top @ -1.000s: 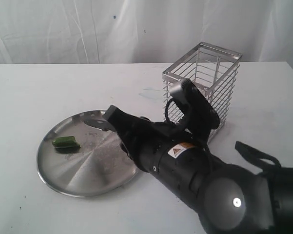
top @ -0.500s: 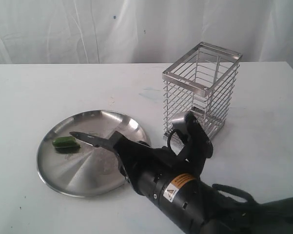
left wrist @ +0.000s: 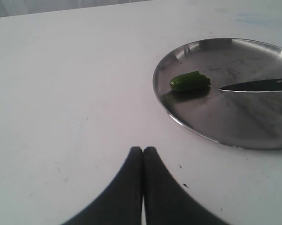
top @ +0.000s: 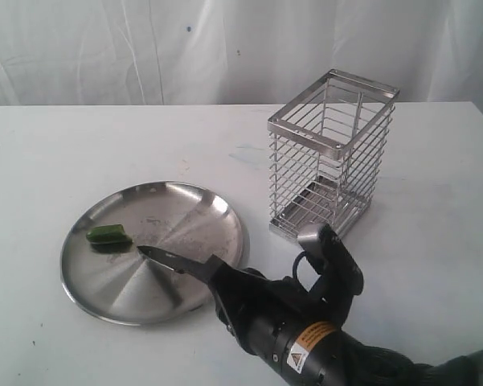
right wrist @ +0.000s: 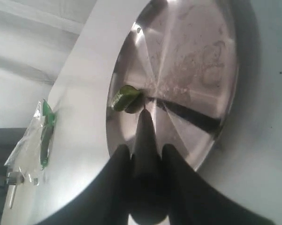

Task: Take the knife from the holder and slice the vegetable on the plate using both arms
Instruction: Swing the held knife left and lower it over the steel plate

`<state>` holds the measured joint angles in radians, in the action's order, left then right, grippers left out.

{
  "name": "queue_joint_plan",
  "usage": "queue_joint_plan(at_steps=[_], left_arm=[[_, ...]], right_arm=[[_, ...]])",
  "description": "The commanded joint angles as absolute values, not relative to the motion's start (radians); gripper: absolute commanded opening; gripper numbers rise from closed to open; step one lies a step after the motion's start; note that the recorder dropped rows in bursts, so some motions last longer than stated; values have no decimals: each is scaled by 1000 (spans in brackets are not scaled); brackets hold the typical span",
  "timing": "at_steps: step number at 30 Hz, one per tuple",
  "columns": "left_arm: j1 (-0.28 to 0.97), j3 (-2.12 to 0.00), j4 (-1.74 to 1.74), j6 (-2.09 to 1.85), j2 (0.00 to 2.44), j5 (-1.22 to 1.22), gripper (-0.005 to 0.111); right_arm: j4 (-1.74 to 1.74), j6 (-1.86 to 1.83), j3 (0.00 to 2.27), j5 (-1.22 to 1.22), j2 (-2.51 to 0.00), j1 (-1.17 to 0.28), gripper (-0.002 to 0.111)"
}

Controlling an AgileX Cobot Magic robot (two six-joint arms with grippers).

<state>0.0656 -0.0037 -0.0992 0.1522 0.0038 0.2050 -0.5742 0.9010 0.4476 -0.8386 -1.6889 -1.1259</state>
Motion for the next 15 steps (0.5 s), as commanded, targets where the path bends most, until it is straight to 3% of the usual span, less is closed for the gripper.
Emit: queue_joint_plan(at_steps=[1, 15], left_arm=[[84, 0, -97, 153, 0, 202, 0], [87, 0, -97, 153, 0, 202, 0]], right_arm=[[-591, 809, 443, -861, -1698, -1126, 0], [-579, 811, 491, -858, -1810, -1126, 0]])
